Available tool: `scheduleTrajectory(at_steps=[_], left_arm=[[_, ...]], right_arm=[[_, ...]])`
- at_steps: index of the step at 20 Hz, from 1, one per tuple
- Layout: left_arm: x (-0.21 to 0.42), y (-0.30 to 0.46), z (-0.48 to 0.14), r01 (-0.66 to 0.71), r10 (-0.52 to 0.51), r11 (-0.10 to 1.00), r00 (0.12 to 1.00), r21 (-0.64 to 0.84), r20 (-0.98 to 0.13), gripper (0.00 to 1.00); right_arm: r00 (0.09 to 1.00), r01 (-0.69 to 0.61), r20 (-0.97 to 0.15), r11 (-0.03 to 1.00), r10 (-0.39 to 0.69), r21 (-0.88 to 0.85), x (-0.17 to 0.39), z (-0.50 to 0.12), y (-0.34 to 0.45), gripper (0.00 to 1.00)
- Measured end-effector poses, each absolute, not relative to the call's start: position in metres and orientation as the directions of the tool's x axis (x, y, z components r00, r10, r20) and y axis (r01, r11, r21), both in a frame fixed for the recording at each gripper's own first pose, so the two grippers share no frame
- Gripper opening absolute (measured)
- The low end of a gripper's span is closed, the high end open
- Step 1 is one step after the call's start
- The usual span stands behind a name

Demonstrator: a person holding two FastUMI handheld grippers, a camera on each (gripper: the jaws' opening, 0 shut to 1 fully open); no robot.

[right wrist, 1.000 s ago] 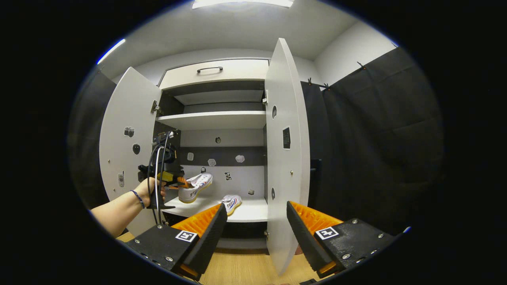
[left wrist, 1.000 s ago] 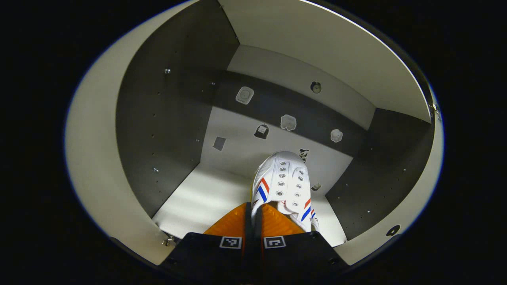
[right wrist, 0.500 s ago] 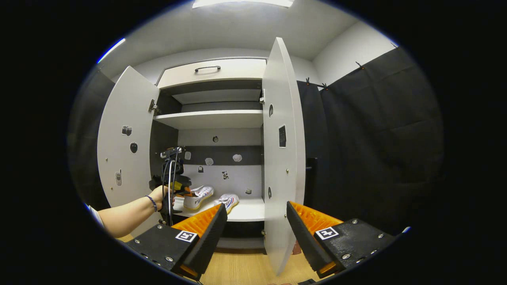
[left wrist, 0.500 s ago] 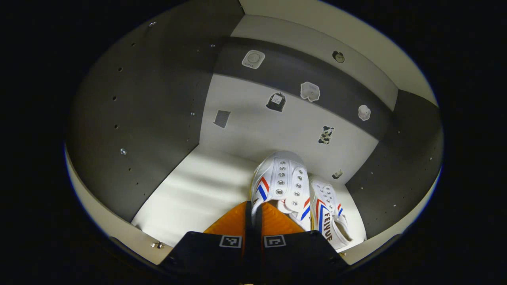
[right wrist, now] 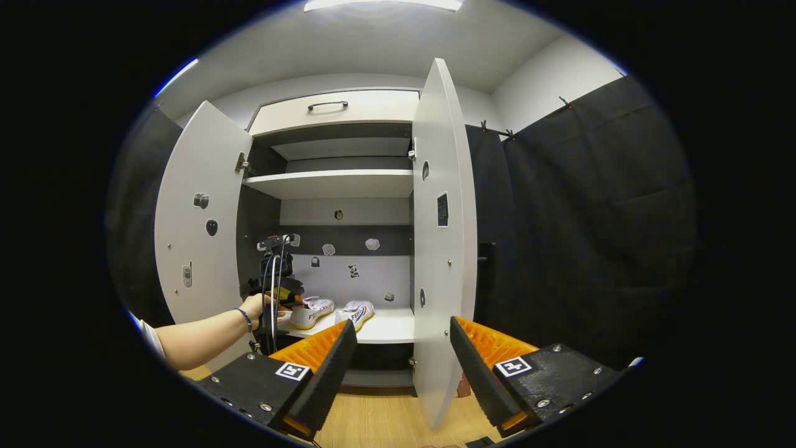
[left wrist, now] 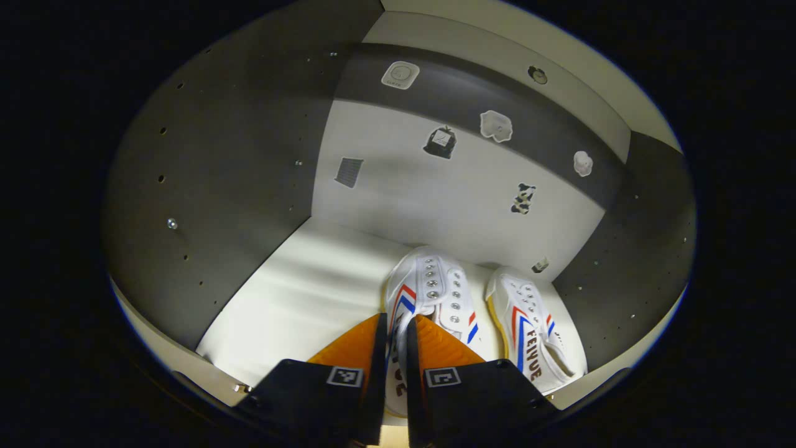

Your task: Grab one shoe with the right hand and put it into the shoe cabinet, grab the other shoe with the left hand and put it into the shoe cabinet; then close the right door with the right hand and the left door with the left hand.

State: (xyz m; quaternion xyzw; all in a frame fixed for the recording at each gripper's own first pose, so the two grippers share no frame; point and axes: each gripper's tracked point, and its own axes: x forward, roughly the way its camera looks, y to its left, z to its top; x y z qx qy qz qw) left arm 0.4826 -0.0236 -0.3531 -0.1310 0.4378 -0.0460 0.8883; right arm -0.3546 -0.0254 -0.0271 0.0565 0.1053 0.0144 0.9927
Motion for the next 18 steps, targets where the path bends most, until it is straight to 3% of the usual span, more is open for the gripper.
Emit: scheduleTrajectory(at_steps=[1, 5, 6, 9, 18], left_arm=[[0.479, -0.022, -0.351, -0.034, -0.191, 0.964, 0.607, -0.265, -0.771, 0.27], [0.471, -0.012, -0.344, -0.018, -0.153, 0.978, 0.623, -0.209, -0.767, 0.63], [0.467, -0.011, -0.346, -0.010, -0.153, 0.980, 0.614, -0.201, -0.774, 0.85], [0.472, -0.007, -0.331, -0.016, -0.150, 0.977, 0.660, -0.214, -0.736, 1.00], [0.451, -0.017, -0.223, 0.101, -0.205, 0.974, 0.774, -0.203, -0.598, 0.95]], right_arm=[[0.977, -0.015, -0.211, 0.993, 0.040, 0.116, -0.355, -0.027, -0.026, 0.93], [0.975, -0.013, -0.220, 0.992, 0.040, 0.124, -0.358, -0.026, -0.034, 0.93], [0.974, -0.015, -0.223, 0.992, 0.043, 0.126, -0.358, -0.027, -0.035, 0.93], [0.972, -0.010, -0.233, 0.991, 0.041, 0.133, -0.359, -0.027, -0.040, 0.93], [0.975, -0.002, -0.222, 0.993, 0.030, 0.122, -0.368, -0.010, -0.066, 0.93]])
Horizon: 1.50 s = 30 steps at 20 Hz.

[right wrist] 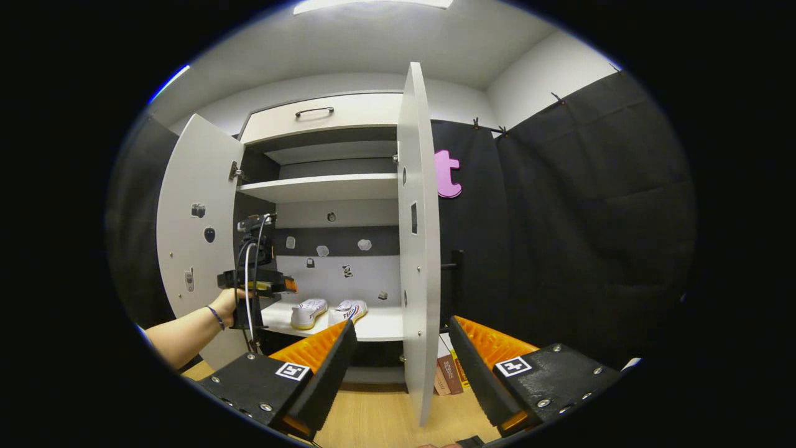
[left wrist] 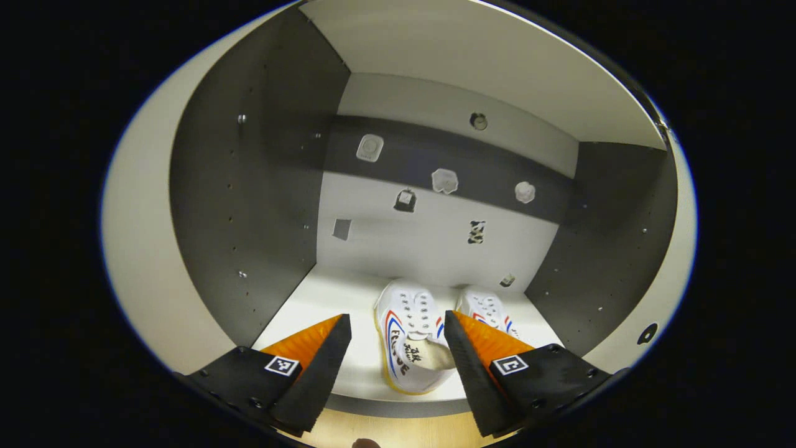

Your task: Grab one shoe with the right hand and put it into the shoe cabinet, grab the other shoe with the left hand and put it into the shoe cabinet; then close the right door with the right hand and the left door with the left hand.

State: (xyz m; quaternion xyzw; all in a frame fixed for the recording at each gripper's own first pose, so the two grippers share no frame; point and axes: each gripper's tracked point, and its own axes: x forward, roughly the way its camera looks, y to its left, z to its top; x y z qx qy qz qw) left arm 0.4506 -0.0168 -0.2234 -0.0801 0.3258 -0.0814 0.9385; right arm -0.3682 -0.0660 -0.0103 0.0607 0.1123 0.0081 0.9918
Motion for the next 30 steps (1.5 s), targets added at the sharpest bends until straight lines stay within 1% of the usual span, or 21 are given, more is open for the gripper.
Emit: scheduleTrajectory(at_steps=[1, 3, 6, 8, 9, 10, 12, 14, 15, 16, 21, 22, 23, 24, 25, 26, 27, 28, 29, 30], left_arm=[[0.445, -0.019, -0.205, 0.123, -0.216, 0.972, 0.795, -0.198, -0.566, 0.98], [0.431, -0.027, -0.161, 0.166, -0.253, 0.963, 0.827, -0.212, -0.501, 0.97], [0.405, -0.034, -0.096, 0.219, -0.322, 0.935, 0.855, -0.280, -0.406, 0.96], [0.390, -0.024, -0.055, 0.233, -0.326, 0.930, 0.879, -0.284, -0.348, 0.96], [0.382, -0.018, -0.035, 0.235, -0.320, 0.933, 0.890, -0.274, -0.325, 0.94], [0.373, -0.011, -0.017, 0.238, -0.313, 0.936, 0.900, -0.258, -0.302, 0.96], [0.350, -0.005, 0.018, 0.269, -0.327, 0.934, 0.910, -0.237, -0.256, 0.96], [0.329, 0.003, 0.037, 0.292, -0.341, 0.930, 0.911, -0.225, -0.230, 0.96], [0.321, 0.009, 0.044, 0.293, -0.340, 0.931, 0.914, -0.218, -0.222, 0.94], [0.312, 0.015, 0.053, 0.294, -0.337, 0.932, 0.917, -0.212, -0.214, 0.96], [0.262, 0.062, 0.088, 0.269, -0.299, 0.949, 0.933, -0.163, -0.202, 0.96], [0.257, 0.069, 0.092, 0.260, -0.287, 0.953, 0.937, -0.152, -0.197, 0.96], [0.253, 0.076, 0.094, 0.251, -0.276, 0.957, 0.941, -0.143, -0.196, 0.96], [0.248, 0.082, 0.095, 0.243, -0.266, 0.961, 0.944, -0.135, -0.197, 0.96], [0.246, 0.087, 0.096, 0.235, -0.257, 0.963, 0.946, -0.129, -0.197, 0.99], [0.243, 0.090, 0.098, 0.231, -0.253, 0.964, 0.947, -0.129, -0.196, 0.96], [0.241, 0.092, 0.098, 0.231, -0.255, 0.964, 0.947, -0.134, -0.197, 0.96], [0.238, 0.092, 0.098, 0.235, -0.260, 0.962, 0.945, -0.141, -0.198, 0.99], [0.237, 0.093, 0.099, 0.240, -0.266, 0.959, 0.944, -0.148, -0.196, 0.94], [0.236, 0.092, 0.099, 0.246, -0.273, 0.957, 0.943, -0.152, -0.192, 0.94]], right_arm=[[0.976, 0.006, -0.218, 0.994, 0.019, 0.112, -0.369, -0.009, -0.073, 0.93], [0.977, 0.016, -0.212, 0.994, 0.007, 0.108, -0.369, -0.007, -0.085, 0.93], [0.977, 0.038, -0.214, 0.994, -0.014, 0.107, -0.366, -0.009, -0.107, 0.93], [0.977, 0.058, -0.213, 0.993, -0.035, 0.100, -0.360, -0.009, -0.124, 0.93], [0.976, 0.064, -0.213, 0.993, -0.042, 0.100, -0.357, -0.010, -0.131, 0.93], [0.975, 0.070, -0.215, 0.992, -0.046, 0.104, -0.355, -0.012, -0.137, 0.93], [0.975, 0.066, -0.220, 0.991, -0.039, 0.120, -0.349, -0.015, -0.146, 0.93], [0.976, 0.064, -0.216, 0.992, -0.039, 0.109, -0.342, -0.019, -0.153, 0.93], [0.976, 0.062, -0.216, 0.994, -0.041, 0.092, -0.337, -0.022, -0.157, 0.93], [0.975, 0.051, -0.219, 0.995, -0.031, 0.084, -0.333, -0.025, -0.156, 0.93], [0.968, 0.007, -0.250, 0.993, 0.022, 0.118, -0.308, -0.040, -0.148, 0.93], [0.967, 0.002, -0.253, 0.992, 0.031, 0.129, -0.306, -0.042, -0.146, 0.98], [0.968, -0.001, -0.248, 0.991, 0.035, 0.134, -0.305, -0.041, -0.146, 0.93], [0.970, -0.007, -0.241, 0.990, 0.041, 0.139, -0.305, -0.041, -0.143, 0.92], [0.972, -0.022, -0.229, 0.990, 0.054, 0.141, -0.305, -0.039, -0.138, 0.91], [0.972, -0.036, -0.225, 0.991, 0.064, 0.126, -0.306, -0.038, -0.132, 0.89], [0.971, -0.051, -0.225, 0.993, 0.074, 0.102, -0.307, -0.037, -0.127, 0.87], [0.971, -0.061, -0.228, 0.995, 0.076, 0.076, -0.306, -0.037, -0.123, 0.81], [0.971, -0.073, -0.223, 0.996, 0.082, 0.046, -0.307, -0.034, -0.118, 0.78], [0.971, -0.086, -0.223, 0.996, 0.091, 0.031, -0.307, -0.032, -0.112, 0.74]])
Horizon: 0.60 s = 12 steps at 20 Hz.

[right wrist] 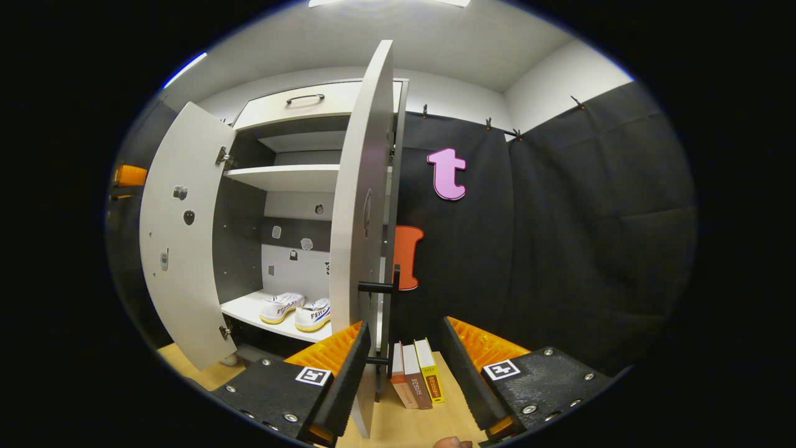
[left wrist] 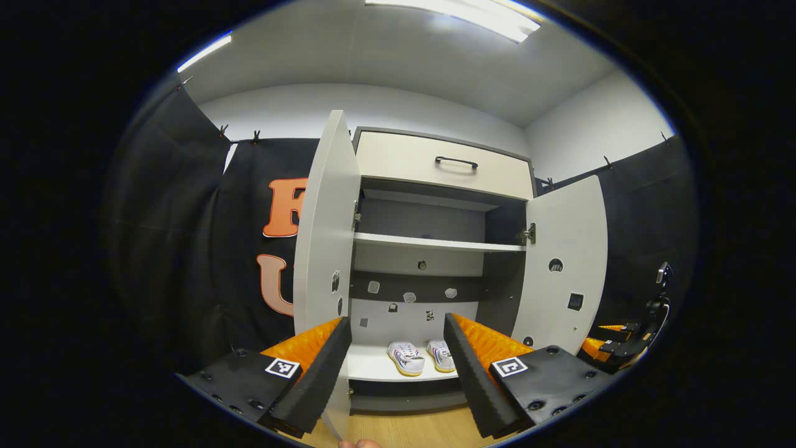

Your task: Grab one shoe with the right hand and put it into the shoe cabinet, grab the other shoe with the left hand and put it into the shoe cabinet; then close the right door with the right hand and the left door with the left hand.

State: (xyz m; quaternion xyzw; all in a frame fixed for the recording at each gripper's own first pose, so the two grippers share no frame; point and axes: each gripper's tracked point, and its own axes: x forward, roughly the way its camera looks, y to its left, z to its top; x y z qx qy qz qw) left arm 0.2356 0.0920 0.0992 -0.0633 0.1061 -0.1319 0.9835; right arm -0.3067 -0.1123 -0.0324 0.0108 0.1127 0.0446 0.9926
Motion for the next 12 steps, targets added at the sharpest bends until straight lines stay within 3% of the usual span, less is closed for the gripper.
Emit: scheduleTrajectory(at_steps=[1, 2, 3, 12], left_arm=[[0.235, 0.093, 0.099, 0.250, -0.277, 0.956, 0.942, -0.153, -0.190, 0.96], [0.238, 0.093, 0.098, 0.253, -0.279, 0.956, 0.942, -0.152, -0.189, 0.96], [0.237, 0.093, 0.098, 0.255, -0.280, 0.955, 0.942, -0.151, -0.186, 0.94], [0.233, 0.096, 0.103, 0.277, -0.306, 0.945, 0.936, -0.175, -0.172, 0.96]], right_arm=[[0.968, -0.102, -0.225, 0.994, 0.108, 0.039, -0.307, -0.031, -0.107, 0.73], [0.965, -0.120, -0.227, 0.991, 0.131, 0.061, -0.308, -0.032, -0.101, 0.79], [0.961, -0.138, -0.229, 0.987, 0.154, 0.086, -0.310, -0.031, -0.092, 0.68], [0.955, -0.170, -0.220, 0.974, 0.200, 0.148, -0.308, -0.031, -0.061, 0.67]])
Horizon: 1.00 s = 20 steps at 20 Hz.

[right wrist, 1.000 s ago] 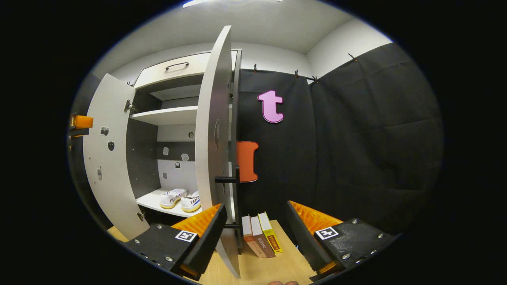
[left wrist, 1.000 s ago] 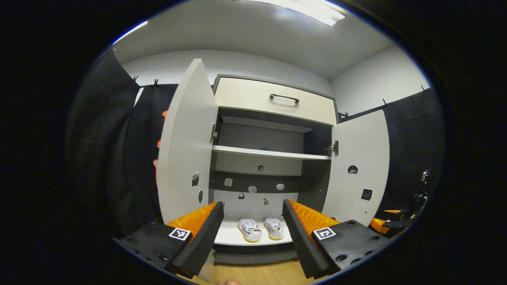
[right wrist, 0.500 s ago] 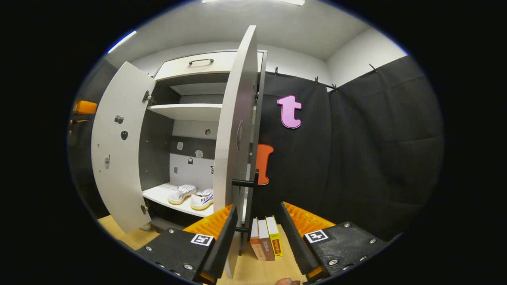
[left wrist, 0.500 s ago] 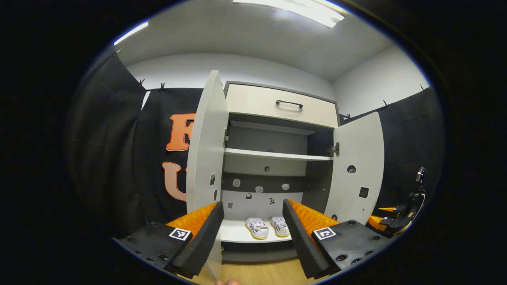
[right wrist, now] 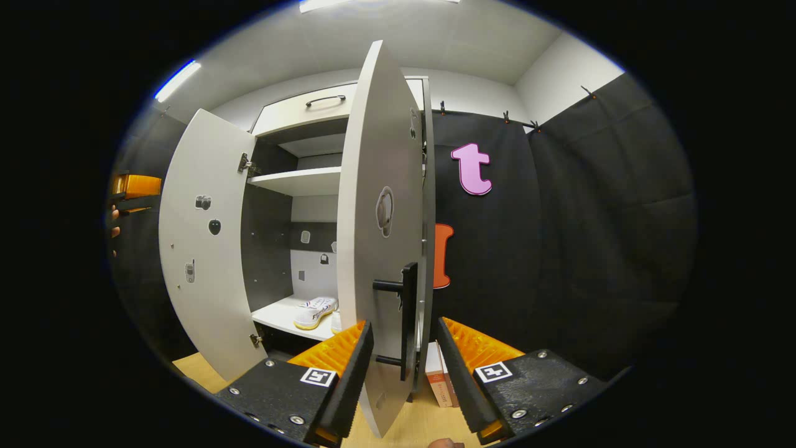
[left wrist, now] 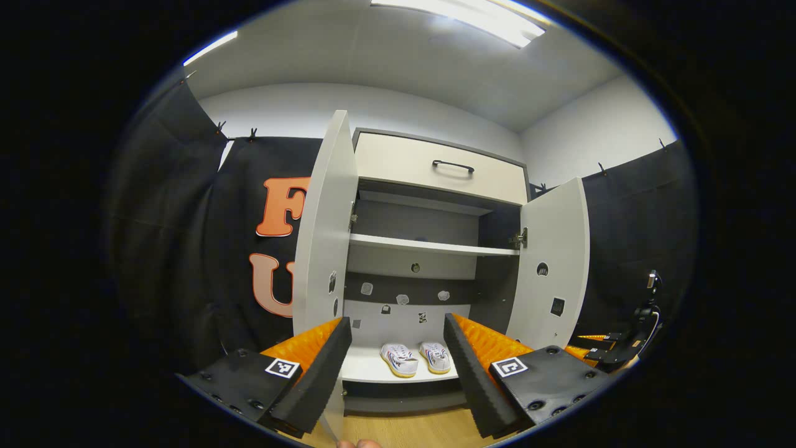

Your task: Grab one shoe with the right hand and put it into the shoe cabinet, grab the other shoe with the left hand and put it into the shoe cabinet; then close the right door with the right hand and the left door with the left hand.

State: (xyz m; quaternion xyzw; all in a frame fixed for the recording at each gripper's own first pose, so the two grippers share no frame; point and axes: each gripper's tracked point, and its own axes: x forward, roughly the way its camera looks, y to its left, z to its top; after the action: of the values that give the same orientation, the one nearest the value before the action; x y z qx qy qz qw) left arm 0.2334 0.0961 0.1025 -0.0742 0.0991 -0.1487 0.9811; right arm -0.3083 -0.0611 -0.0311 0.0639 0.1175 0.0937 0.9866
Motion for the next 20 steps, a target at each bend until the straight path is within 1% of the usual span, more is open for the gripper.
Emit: scheduleTrajectory(at_steps=[1, 2, 7, 9, 10, 11, 12, 13, 14, 15, 16, 17, 18, 19, 20], left_arm=[[0.232, 0.096, 0.104, 0.282, -0.311, 0.943, 0.935, -0.175, -0.170, 0.96], [0.233, 0.095, 0.104, 0.286, -0.315, 0.942, 0.934, -0.176, -0.167, 0.94], [0.231, 0.102, 0.109, 0.296, -0.320, 0.942, 0.935, -0.161, -0.155, 0.94], [0.230, 0.111, 0.109, 0.289, -0.312, 0.944, 0.938, -0.159, -0.152, 0.99], [0.228, 0.116, 0.109, 0.283, -0.307, 0.946, 0.939, -0.158, -0.152, 0.96], [0.228, 0.122, 0.108, 0.276, -0.299, 0.948, 0.942, -0.158, -0.153, 0.96], [0.228, 0.128, 0.108, 0.267, -0.290, 0.951, 0.945, -0.156, -0.153, 0.96], [0.229, 0.136, 0.108, 0.257, -0.280, 0.954, 0.948, -0.153, -0.153, 0.96], [0.230, 0.143, 0.108, 0.247, -0.269, 0.957, 0.951, -0.151, -0.151, 0.96], [0.231, 0.151, 0.108, 0.238, -0.260, 0.959, 0.954, -0.151, -0.148, 0.96], [0.231, 0.155, 0.108, 0.232, -0.254, 0.961, 0.956, -0.151, -0.146, 0.96], [0.232, 0.161, 0.107, 0.226, -0.248, 0.962, 0.958, -0.152, -0.146, 0.96], [0.232, 0.167, 0.106, 0.219, -0.241, 0.964, 0.959, -0.151, -0.147, 0.99], [0.233, 0.174, 0.105, 0.212, -0.234, 0.966, 0.961, -0.148, -0.149, 0.99], [0.232, 0.180, 0.104, 0.205, -0.226, 0.968, 0.962, -0.146, -0.151, 0.96]], right_arm=[[0.952, -0.180, -0.220, 0.972, 0.211, 0.154, -0.308, -0.031, -0.058, 0.67], [0.950, -0.189, -0.220, 0.968, 0.223, 0.165, -0.307, -0.031, -0.051, 0.67], [0.935, -0.246, -0.211, 0.950, 0.285, 0.191, -0.296, -0.033, -0.015, 0.67], [0.930, -0.254, -0.215, 0.944, 0.298, 0.209, -0.287, -0.038, -0.002, 0.70], [0.926, -0.260, -0.216, 0.938, 0.309, 0.230, -0.284, -0.039, 0.007, 0.71], [0.923, -0.263, -0.216, 0.933, 0.317, 0.247, -0.279, -0.042, 0.015, 0.72], [0.921, -0.264, -0.218, 0.929, 0.322, 0.258, -0.274, -0.044, 0.024, 0.82], [0.920, -0.261, -0.221, 0.928, 0.323, 0.267, -0.267, -0.046, 0.032, 0.79], [0.918, -0.255, -0.231, 0.927, 0.321, 0.276, -0.261, -0.051, 0.040, 0.92], [0.918, -0.240, -0.245, 0.928, 0.313, 0.284, -0.253, -0.058, 0.049, 0.90], [0.919, -0.223, -0.256, 0.931, 0.300, 0.289, -0.243, -0.062, 0.056, 0.92], [0.921, -0.207, -0.265, 0.933, 0.287, 0.293, -0.234, -0.066, 0.063, 0.92], [0.918, -0.206, -0.269, 0.929, 0.292, 0.308, -0.226, -0.068, 0.074, 0.92], [0.917, -0.199, -0.275, 0.929, 0.288, 0.311, -0.219, -0.073, 0.083, 0.99], [0.912, -0.199, -0.290, 0.931, 0.289, 0.305, -0.215, -0.076, 0.091, 0.93]])
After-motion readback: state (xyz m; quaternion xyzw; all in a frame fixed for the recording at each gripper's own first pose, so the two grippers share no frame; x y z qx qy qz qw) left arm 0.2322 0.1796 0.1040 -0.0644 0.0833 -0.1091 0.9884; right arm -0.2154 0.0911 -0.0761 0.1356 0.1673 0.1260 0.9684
